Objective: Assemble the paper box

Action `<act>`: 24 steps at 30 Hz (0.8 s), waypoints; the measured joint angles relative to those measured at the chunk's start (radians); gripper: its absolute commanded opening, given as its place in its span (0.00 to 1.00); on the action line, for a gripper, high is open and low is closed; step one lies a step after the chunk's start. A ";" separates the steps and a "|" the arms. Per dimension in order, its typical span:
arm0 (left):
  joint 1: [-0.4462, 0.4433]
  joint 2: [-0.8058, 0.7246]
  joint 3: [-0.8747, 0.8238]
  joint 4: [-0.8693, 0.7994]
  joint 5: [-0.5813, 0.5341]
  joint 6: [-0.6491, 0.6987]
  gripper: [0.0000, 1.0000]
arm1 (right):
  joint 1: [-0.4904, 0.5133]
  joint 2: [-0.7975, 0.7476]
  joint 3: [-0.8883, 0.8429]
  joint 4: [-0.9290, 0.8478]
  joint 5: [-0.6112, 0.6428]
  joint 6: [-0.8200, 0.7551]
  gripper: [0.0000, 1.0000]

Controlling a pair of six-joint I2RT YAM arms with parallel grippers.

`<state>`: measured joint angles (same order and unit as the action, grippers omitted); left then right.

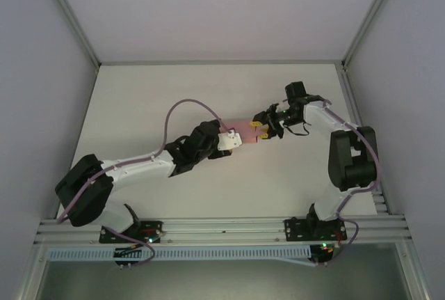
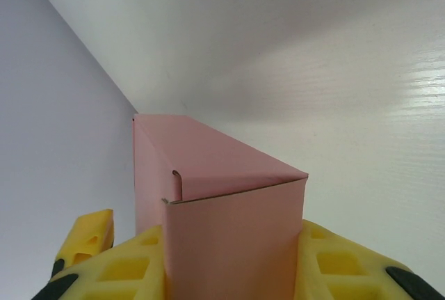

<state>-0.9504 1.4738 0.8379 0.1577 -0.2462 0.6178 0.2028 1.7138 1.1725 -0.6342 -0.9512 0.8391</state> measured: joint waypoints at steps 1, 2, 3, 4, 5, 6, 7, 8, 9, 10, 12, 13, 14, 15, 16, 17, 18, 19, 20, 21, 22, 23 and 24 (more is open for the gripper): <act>-0.001 0.001 0.000 -0.001 -0.002 0.003 0.67 | 0.000 0.000 0.000 0.000 -0.002 0.002 0.37; -0.001 0.001 0.000 -0.002 -0.002 0.004 0.63 | 0.000 0.000 0.000 0.001 -0.004 0.005 0.38; -0.001 0.001 0.000 -0.003 -0.002 0.006 0.60 | 0.000 0.000 0.002 0.001 -0.008 0.006 0.36; -0.001 0.001 0.000 -0.003 -0.001 0.006 0.57 | 0.000 0.000 0.003 0.001 -0.010 0.007 0.36; -0.001 0.001 0.000 -0.005 0.000 0.007 0.51 | -0.001 0.000 0.004 0.001 -0.012 0.006 0.36; -0.001 0.000 0.000 -0.007 0.003 0.008 0.48 | -0.001 0.000 0.007 -0.001 -0.011 0.006 0.37; -0.002 0.000 0.000 -0.010 0.004 0.017 0.47 | -0.001 0.000 0.009 -0.002 -0.010 0.007 0.42; -0.003 0.000 0.000 -0.012 0.007 0.021 0.45 | -0.001 -0.001 0.009 -0.003 -0.006 0.009 0.48; -0.004 0.000 0.000 -0.013 0.011 0.021 0.44 | -0.001 -0.001 0.009 -0.003 -0.006 0.010 0.56; -0.005 -0.001 0.000 -0.013 0.018 0.020 0.44 | -0.001 -0.003 0.009 -0.003 -0.006 0.003 0.72; -0.002 -0.004 0.001 -0.017 0.030 0.012 0.40 | 0.000 -0.013 0.009 0.001 -0.009 0.002 1.00; 0.001 -0.006 0.001 -0.021 0.039 0.007 0.40 | 0.000 -0.023 0.009 0.006 -0.008 0.002 1.00; 0.005 -0.007 0.002 -0.024 0.049 0.001 0.40 | 0.000 -0.036 0.009 0.013 -0.006 0.000 1.00; 0.009 -0.008 0.003 -0.029 0.060 -0.005 0.39 | 0.000 -0.050 0.009 0.021 -0.002 0.000 1.00; 0.014 -0.008 0.006 -0.040 0.071 -0.010 0.38 | -0.001 -0.064 0.008 0.030 0.007 0.000 1.00; 0.019 -0.008 0.011 -0.053 0.080 -0.015 0.38 | -0.005 -0.085 0.007 0.040 0.025 0.000 1.00; 0.024 -0.008 0.016 -0.068 0.091 -0.019 0.37 | -0.010 -0.103 0.005 0.047 0.044 -0.001 1.00; 0.031 -0.008 0.021 -0.084 0.103 -0.023 0.36 | -0.020 -0.124 0.005 0.050 0.072 -0.002 1.00; 0.040 -0.008 0.028 -0.102 0.121 -0.029 0.36 | -0.034 -0.151 0.004 0.058 0.107 -0.004 1.00; 0.051 -0.008 0.037 -0.124 0.142 -0.032 0.37 | -0.046 -0.180 0.004 0.070 0.149 -0.017 1.00; 0.064 -0.007 0.048 -0.151 0.169 -0.037 0.37 | -0.056 -0.213 0.004 0.080 0.201 -0.035 1.00; 0.081 -0.004 0.066 -0.189 0.207 -0.039 0.40 | -0.062 -0.257 0.004 0.090 0.271 -0.064 1.00; 0.100 0.003 0.091 -0.234 0.251 -0.039 0.40 | -0.068 -0.301 0.002 0.103 0.338 -0.097 1.00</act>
<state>-0.8509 1.4773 0.9291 -0.0765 0.0048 0.5789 0.1352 1.4124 1.1748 -0.5316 -0.6132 0.7418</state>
